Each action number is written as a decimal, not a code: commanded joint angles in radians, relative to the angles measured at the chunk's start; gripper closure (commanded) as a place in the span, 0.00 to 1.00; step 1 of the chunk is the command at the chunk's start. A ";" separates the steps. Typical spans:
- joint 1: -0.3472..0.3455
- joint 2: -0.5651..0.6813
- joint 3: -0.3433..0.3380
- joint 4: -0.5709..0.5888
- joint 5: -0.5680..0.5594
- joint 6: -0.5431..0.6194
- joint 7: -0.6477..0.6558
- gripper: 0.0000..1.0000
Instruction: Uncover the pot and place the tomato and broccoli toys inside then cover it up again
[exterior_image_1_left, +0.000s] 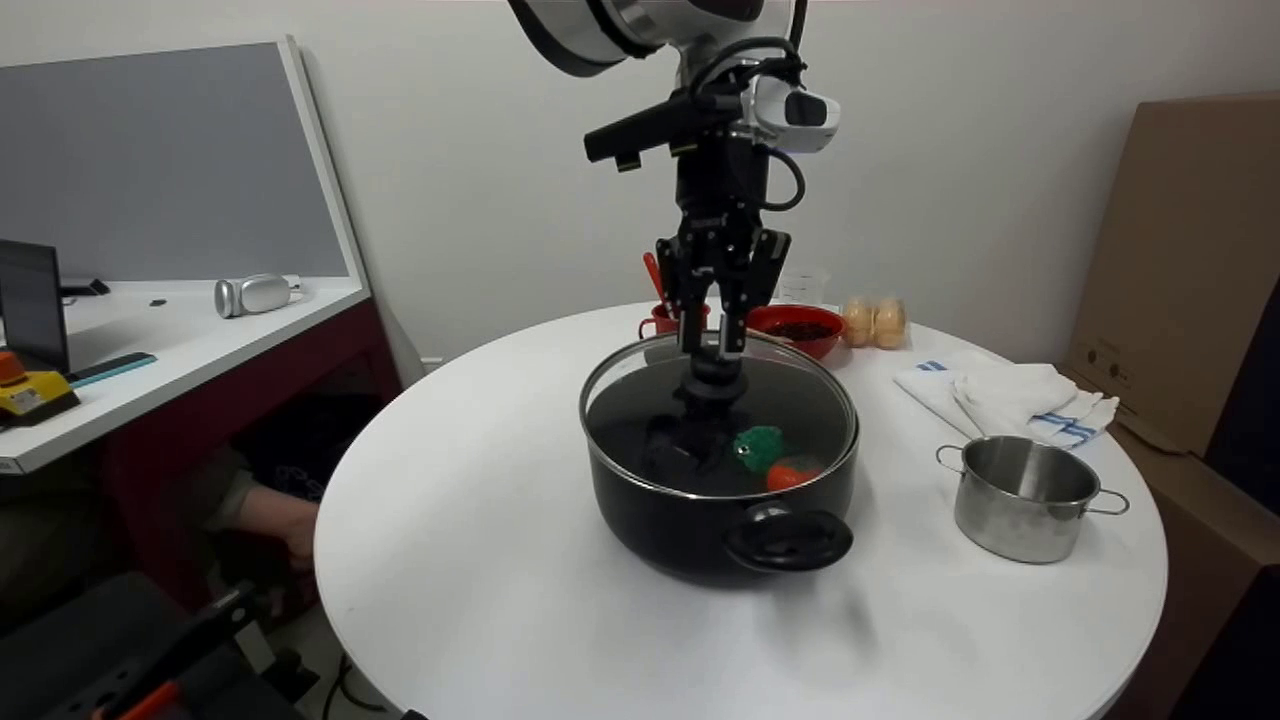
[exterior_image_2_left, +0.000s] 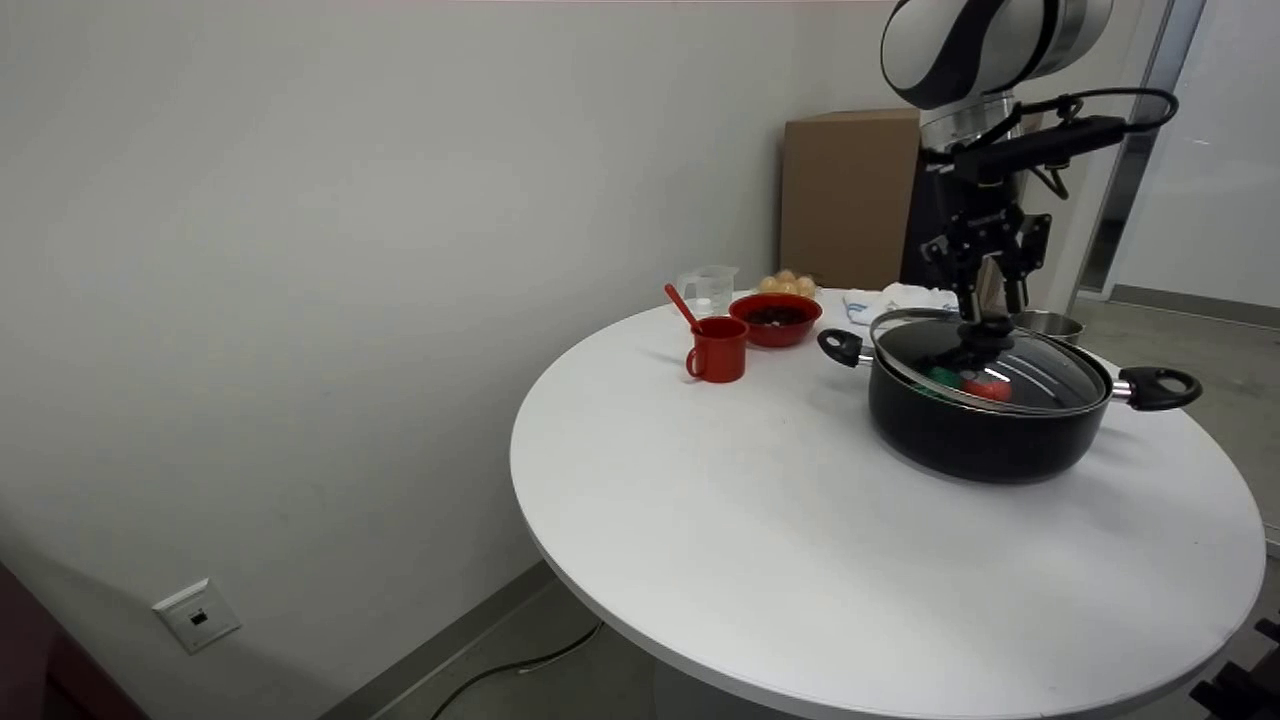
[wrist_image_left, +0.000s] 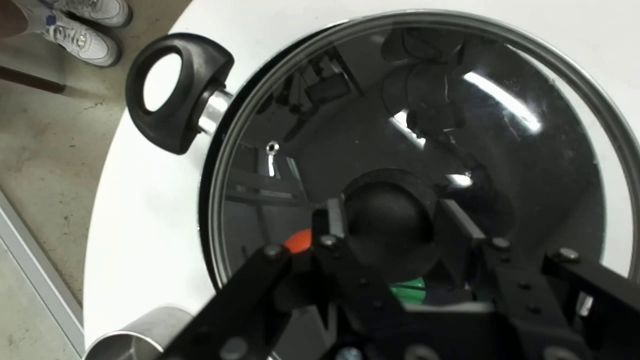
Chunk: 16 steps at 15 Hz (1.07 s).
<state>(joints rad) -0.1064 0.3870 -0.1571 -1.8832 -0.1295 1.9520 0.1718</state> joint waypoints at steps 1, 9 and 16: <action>0.009 0.021 -0.004 0.059 -0.025 -0.091 0.015 0.76; 0.022 0.004 -0.002 0.068 -0.093 -0.077 0.049 0.01; 0.016 -0.009 -0.005 0.011 -0.098 0.084 0.046 0.00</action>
<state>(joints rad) -0.0936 0.3942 -0.1568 -1.8316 -0.2065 1.9618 0.2001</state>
